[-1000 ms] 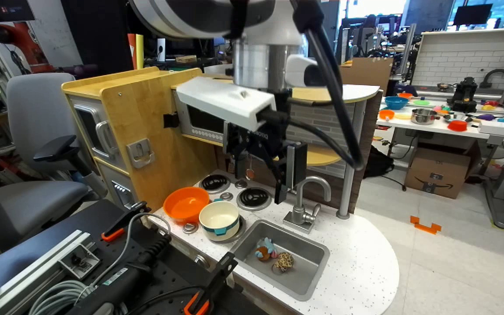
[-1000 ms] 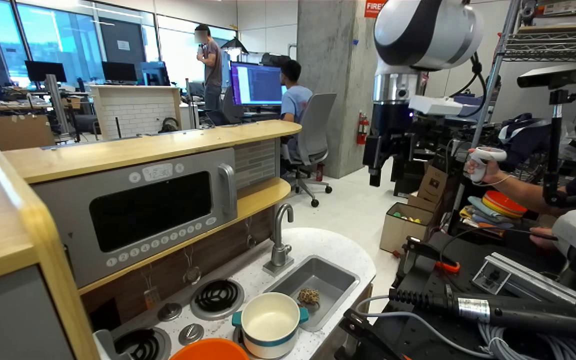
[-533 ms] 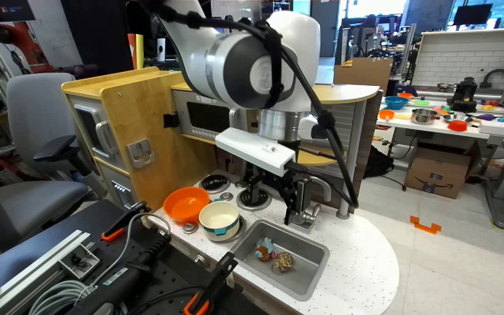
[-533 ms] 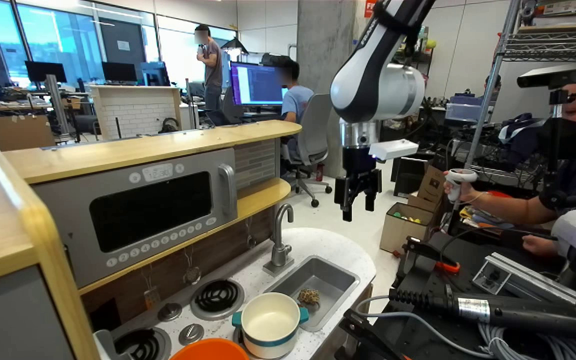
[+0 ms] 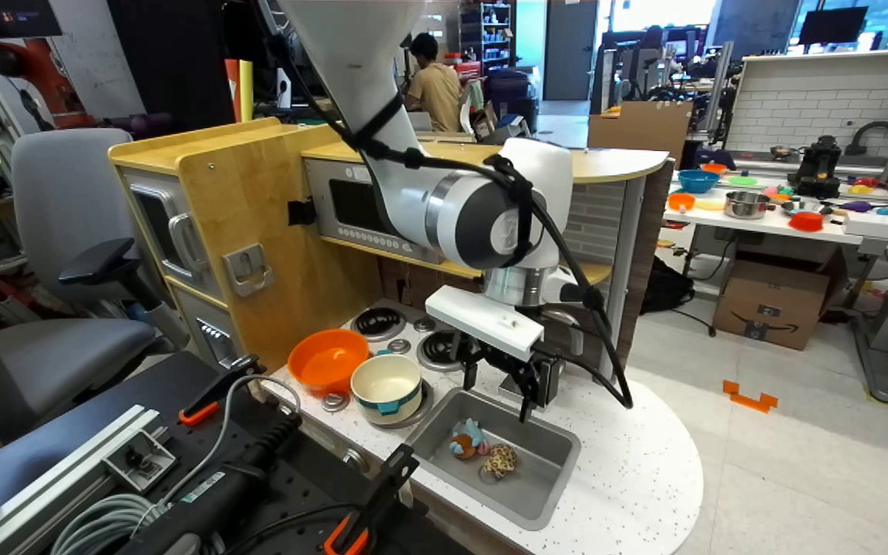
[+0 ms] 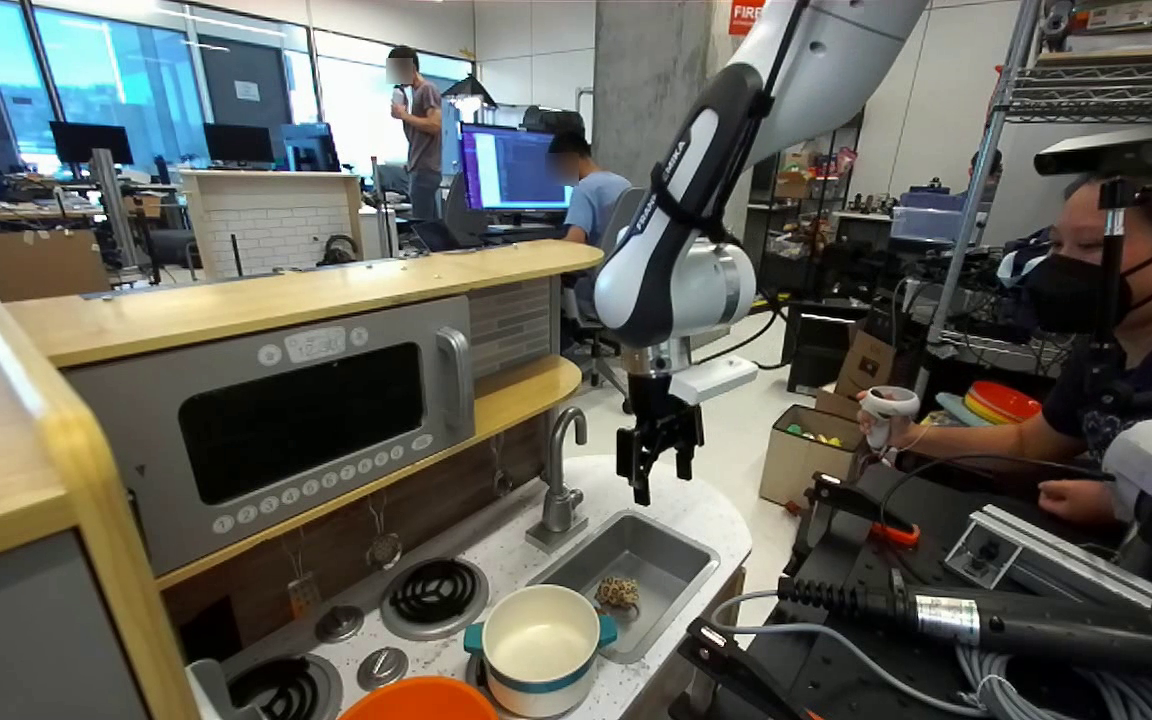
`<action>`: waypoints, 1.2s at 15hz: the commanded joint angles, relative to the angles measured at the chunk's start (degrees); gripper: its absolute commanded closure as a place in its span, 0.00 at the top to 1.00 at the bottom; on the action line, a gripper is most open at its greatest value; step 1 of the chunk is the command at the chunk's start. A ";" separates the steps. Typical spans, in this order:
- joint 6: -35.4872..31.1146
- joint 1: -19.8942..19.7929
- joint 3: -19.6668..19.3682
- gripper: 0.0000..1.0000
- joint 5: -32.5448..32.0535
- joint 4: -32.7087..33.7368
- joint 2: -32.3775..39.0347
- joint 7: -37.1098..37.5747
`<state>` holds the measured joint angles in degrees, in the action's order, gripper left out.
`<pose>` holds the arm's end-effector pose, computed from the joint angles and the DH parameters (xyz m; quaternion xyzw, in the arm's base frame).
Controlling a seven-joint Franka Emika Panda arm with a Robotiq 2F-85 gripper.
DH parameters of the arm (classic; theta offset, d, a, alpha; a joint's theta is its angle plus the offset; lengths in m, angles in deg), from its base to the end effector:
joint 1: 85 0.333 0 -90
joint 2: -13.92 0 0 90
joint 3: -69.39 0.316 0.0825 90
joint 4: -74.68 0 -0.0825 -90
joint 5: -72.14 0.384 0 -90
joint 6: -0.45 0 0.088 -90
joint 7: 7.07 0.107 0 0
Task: Remove the brown toy from the sink and put it in the white pot
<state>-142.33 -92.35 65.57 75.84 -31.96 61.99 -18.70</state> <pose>0.5818 -0.1163 0.0490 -0.9946 0.0152 0.1023 0.0114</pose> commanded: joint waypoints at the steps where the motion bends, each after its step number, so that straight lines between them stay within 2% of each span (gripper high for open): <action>1: 0.92 -0.54 0.97 1.00 -1.89 9.97 9.13 0.91; 9: 1.47 1.57 0.09 1.00 -6.59 25.26 23.82 0.48; 13: 1.54 2.60 -0.18 1.00 -9.65 30.33 28.71 0.35; 18: 2.96 2.79 -0.37 1.00 -10.23 36.78 33.65 0.71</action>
<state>-142.09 -90.08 65.92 66.80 -1.85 91.51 -18.70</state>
